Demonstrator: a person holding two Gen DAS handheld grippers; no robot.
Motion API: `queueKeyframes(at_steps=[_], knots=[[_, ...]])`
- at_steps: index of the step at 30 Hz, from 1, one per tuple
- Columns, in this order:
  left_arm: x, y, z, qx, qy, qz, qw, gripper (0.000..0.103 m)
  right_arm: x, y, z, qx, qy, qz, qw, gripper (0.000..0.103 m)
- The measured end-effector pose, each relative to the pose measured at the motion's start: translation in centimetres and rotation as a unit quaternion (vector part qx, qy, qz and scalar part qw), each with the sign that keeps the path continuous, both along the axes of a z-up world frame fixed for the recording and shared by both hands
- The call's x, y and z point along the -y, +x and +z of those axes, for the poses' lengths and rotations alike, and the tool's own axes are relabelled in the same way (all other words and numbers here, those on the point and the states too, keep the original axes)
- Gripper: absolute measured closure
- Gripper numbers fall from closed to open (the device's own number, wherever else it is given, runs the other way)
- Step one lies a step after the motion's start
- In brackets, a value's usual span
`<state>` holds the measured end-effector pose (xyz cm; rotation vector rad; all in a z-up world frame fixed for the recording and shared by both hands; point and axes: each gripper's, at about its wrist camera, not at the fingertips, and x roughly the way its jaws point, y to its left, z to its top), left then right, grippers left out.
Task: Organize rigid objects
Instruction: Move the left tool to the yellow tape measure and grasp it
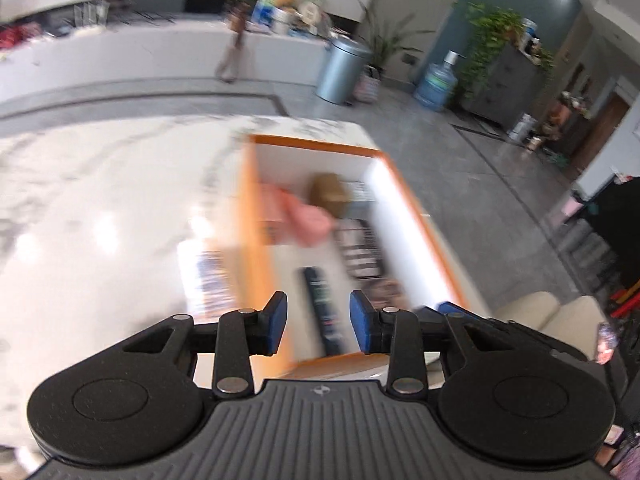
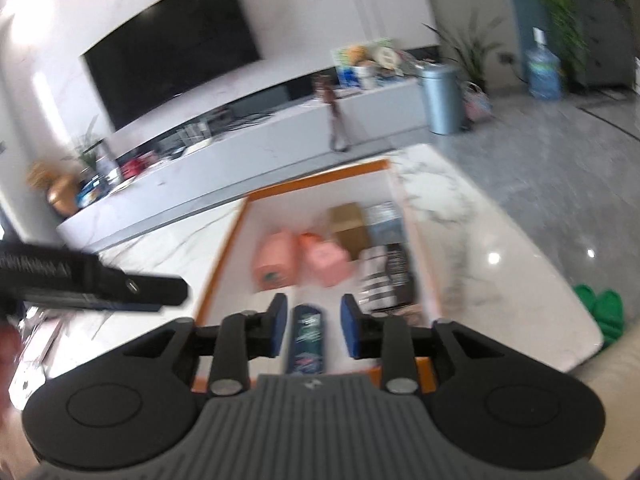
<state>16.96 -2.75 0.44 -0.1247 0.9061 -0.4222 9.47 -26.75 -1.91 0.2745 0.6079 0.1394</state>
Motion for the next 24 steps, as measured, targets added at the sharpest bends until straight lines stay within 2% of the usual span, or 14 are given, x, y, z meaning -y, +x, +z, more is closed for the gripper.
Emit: queueKeyframes(at_steps=[5, 9, 13, 14, 16, 18, 24], knots=[[-5.4, -2.1, -0.5, -0.002, 0.056, 0.017, 0.9983, 0.064, -5.0, -1.1, -1.3, -0.007, -0.005, 0.066, 0.998, 0.070], [-8.0, -2.6, -3.1, -0.013, 0.098, 0.031, 0.9946, 0.063, -8.7, -1.4, -2.9, -0.024, -0.011, 0.114, 0.993, 0.070], [-9.5, -2.6, -6.5, -0.033, 0.132, -0.003, 0.9906, 0.047, -11.5, -1.4, -4.2, -0.016, -0.036, 0.162, 0.986, 0.069], [-10.0, -2.6, -7.0, -0.040, 0.142, -0.014, 0.9890, 0.046, -11.9, -1.2, -4.6, -0.022, -0.038, 0.167, 0.985, 0.068], [-10.5, -2.2, -7.9, -0.064, 0.143, -0.030, 0.9872, 0.034, -12.4, -0.6, -5.7, -0.041, -0.045, 0.166, 0.984, 0.067], [-10.6, -1.9, -8.5, -0.071, 0.142, -0.039, 0.9865, 0.030, -13.0, -0.1, -6.5, -0.057, -0.057, 0.163, 0.983, 0.067], [-10.1, -0.2, -12.2, -0.121, 0.184, -0.037, 0.9747, 0.031, -13.5, 0.6, -7.2, -0.073, -0.058, 0.166, 0.982, 0.061]])
